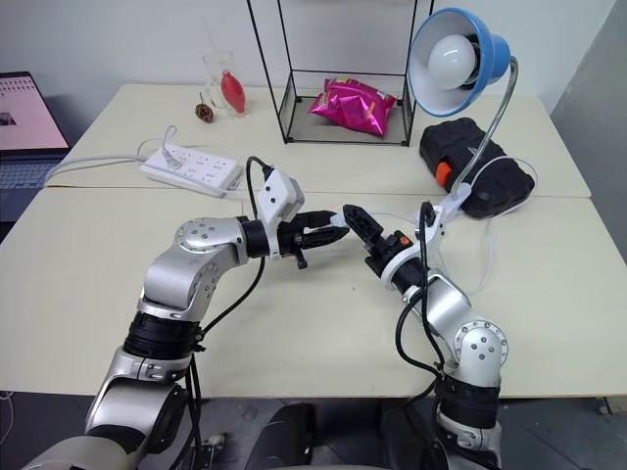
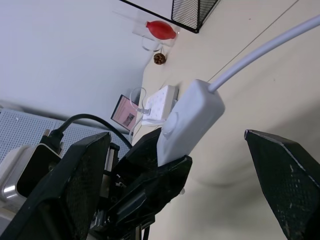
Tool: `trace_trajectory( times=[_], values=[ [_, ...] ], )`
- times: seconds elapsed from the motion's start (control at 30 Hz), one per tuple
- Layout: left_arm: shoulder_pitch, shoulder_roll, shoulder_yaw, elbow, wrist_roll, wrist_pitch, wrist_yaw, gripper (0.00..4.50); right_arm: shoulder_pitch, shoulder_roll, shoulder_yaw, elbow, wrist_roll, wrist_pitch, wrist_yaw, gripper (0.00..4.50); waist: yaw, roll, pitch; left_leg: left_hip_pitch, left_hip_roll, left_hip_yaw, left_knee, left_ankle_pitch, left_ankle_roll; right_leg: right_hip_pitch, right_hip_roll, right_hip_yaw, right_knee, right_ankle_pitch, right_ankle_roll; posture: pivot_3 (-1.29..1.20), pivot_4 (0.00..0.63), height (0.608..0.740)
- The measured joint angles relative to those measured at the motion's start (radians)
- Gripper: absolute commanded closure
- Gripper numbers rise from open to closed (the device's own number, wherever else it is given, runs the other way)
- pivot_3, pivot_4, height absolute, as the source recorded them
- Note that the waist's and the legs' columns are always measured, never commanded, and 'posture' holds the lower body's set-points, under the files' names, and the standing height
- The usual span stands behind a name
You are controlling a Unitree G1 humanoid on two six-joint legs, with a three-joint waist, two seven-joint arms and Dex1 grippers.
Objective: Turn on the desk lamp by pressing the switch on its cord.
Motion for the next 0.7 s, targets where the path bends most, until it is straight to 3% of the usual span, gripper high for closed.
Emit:
trace_trajectory(
  times=[0.27,0.53,0.7],
  values=[
    [0.0,0.002,-0.011,-0.021,-0.007,0.016,0.008,3.42,-0.006,0.0,0.031,0.02,0.031,-0.039,-0.004,0.0,0.0,0.0,0.0,-0.001,0.0,0.0,-0.002,0.0,0.0,-0.002,0.0,0.0,0.0,0.0,0.0,0.0,0.15,0.74],
    [0.0,0.005,-0.018,-0.025,-0.011,0.017,0.009,3.42,-0.006,-0.003,0.051,0.051,0.043,-0.048,-0.004,1.63,0.0,0.0,0.0,-0.001,0.0,0.0,-0.003,0.0,0.0,-0.002,0.0,0.0,0.0,0.0,-0.001,0.0,0.15,0.74],
    [0.0,0.008,-0.018,-0.032,-0.015,0.019,0.009,3.42,-0.006,-0.003,0.055,0.064,0.058,-0.066,-0.003,2.95,0.0,0.0,0.0,-0.001,0.0,0.001,-0.004,0.0,0.0,-0.003,0.0,0.0,0.0,-0.001,-0.001,0.0,0.15,0.74]
  ],
)
